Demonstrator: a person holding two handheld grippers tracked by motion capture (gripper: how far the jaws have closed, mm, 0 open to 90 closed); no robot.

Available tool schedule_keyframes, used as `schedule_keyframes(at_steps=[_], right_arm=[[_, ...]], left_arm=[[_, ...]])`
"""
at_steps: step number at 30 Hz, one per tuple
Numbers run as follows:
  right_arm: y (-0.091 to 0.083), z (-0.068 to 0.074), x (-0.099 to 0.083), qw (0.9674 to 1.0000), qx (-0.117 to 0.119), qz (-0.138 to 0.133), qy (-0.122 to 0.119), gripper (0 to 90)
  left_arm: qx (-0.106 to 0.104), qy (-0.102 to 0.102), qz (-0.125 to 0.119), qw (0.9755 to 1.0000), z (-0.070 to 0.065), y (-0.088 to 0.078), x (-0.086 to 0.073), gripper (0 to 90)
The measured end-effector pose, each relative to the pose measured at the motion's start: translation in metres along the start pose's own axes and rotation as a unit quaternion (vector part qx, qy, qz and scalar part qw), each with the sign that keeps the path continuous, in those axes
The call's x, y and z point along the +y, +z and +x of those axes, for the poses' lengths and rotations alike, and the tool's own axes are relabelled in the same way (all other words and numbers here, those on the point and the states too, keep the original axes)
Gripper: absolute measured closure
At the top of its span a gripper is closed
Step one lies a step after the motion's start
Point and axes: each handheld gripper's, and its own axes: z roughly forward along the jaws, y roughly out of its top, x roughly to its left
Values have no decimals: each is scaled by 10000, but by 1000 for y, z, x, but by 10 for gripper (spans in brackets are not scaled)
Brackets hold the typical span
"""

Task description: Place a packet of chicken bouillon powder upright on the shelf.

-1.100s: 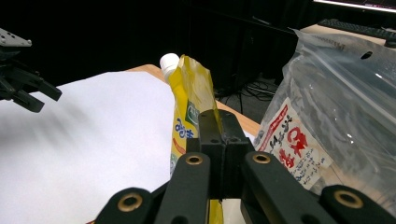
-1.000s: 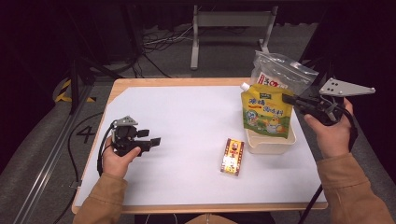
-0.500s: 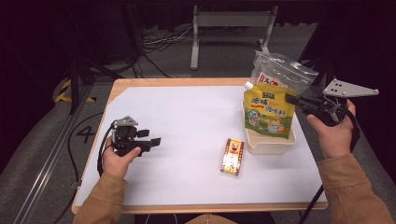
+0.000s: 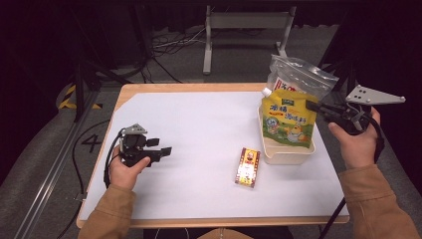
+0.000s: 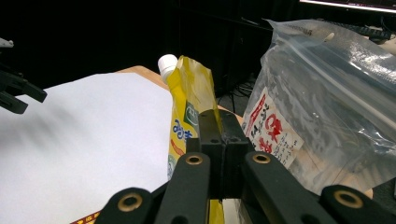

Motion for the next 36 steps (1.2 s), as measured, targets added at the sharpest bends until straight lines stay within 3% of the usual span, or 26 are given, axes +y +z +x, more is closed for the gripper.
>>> schedule_keyframes(at_steps=[22,28,36], right_arm=[[7,-1,-20,10000,4,65,72,900],[7,-3,-31,9997,-6,79,242,900],[0,-7,-46,9988,-191,161,428,900]], left_arm=[[-44,-17,8,10000,-2,3,2,332],[-19,50,50,10000,-3,5,2,332],[-80,31,53,9999,-6,7,3,332]])
